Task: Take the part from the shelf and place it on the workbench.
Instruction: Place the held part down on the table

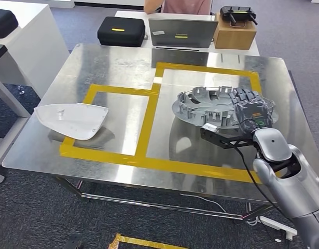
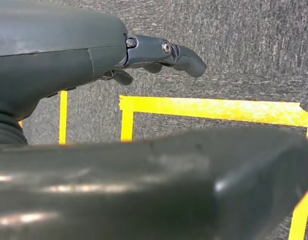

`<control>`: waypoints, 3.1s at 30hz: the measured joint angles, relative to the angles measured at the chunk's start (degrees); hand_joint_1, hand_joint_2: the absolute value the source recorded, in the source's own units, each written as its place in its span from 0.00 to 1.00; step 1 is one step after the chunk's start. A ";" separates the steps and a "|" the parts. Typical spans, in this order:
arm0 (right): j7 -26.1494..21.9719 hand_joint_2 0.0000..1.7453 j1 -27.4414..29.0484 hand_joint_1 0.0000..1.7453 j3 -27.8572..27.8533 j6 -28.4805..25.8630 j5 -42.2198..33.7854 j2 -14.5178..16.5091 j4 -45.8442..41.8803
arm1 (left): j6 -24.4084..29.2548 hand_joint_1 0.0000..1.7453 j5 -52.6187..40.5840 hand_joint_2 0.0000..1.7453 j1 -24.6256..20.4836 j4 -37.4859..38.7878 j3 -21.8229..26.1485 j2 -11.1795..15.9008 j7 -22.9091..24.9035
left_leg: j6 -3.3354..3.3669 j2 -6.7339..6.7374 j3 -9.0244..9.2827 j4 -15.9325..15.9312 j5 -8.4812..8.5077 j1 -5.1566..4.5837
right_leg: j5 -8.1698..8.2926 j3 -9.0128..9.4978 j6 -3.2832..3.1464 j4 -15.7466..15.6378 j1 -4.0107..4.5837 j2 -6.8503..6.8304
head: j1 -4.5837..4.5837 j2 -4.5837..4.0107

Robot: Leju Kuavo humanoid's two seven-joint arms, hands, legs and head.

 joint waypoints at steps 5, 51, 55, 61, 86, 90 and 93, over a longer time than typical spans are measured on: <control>-0.02 1.00 -0.89 0.00 1.08 0.93 -0.78 -0.21 0.00 | 0.00 0.00 0.07 0.00 0.04 0.00 0.53 0.01 -0.08 | 0.00 0.00 -0.03 -0.01 -0.01 0.00 | -0.01 -0.01 0.00 0.00 0.00 0.00 | 0.00 0.00; 3.20 0.00 -19.73 0.00 21.32 -4.25 4.75 -12.94 -28.93 | -2.37 0.00 -3.56 0.00 2.02 0.17 11.06 -0.79 -4.50 | 0.01 0.06 -0.07 0.10 -0.06 -0.09 | 0.01 -0.09 0.02 -0.05 -0.06 0.05 | 0.00 -0.01; 2.69 0.00 -19.69 0.00 20.87 -4.14 4.62 -12.96 -29.40 | -2.33 0.00 -3.65 0.00 2.02 0.17 11.59 -0.79 -4.50 | 0.10 0.06 -0.09 0.23 -0.12 -0.19 | 0.05 -0.07 0.11 -0.05 -0.15 0.05 | -0.01 -0.01; 2.35 0.00 -19.68 0.00 20.70 -3.92 4.57 -13.01 -29.84 | -2.28 0.00 -4.17 0.00 1.99 0.18 12.00 -0.82 -4.50 | 0.83 0.14 -0.16 0.38 0.07 -0.31 | 0.41 0.02 0.83 -0.20 -0.31 0.25 | -0.02 0.00; 3.32 0.00 -15.19 0.00 20.81 -7.26 8.26 -12.37 -27.20 | -2.03 0.00 -5.72 0.00 1.72 0.48 12.88 -1.55 -4.29 | -0.84 1.35 -2.79 12.04 -5.59 0.56 | 0.96 -1.07 -0.89 0.08 0.08 -2.40 | 0.01 0.01; 3.32 0.00 -15.13 0.00 20.79 -7.32 8.28 -12.27 -27.15 | -2.01 0.00 -5.86 0.00 1.53 0.49 12.89 -1.29 -4.28 | 1.16 0.58 5.06 -0.78 -3.54 -0.49 | 2.51 -2.10 -0.02 -0.01 0.11 -2.33 | 0.07 0.00; 3.32 0.00 -15.03 0.00 20.79 -7.37 8.28 -12.24 -27.12 | -1.95 0.00 -5.88 0.00 1.56 0.54 12.90 -1.35 -4.27 | 1.53 0.80 4.60 -1.87 -2.13 -0.54 | 2.81 -2.64 1.03 -0.08 -0.13 -2.35 | 0.00 0.01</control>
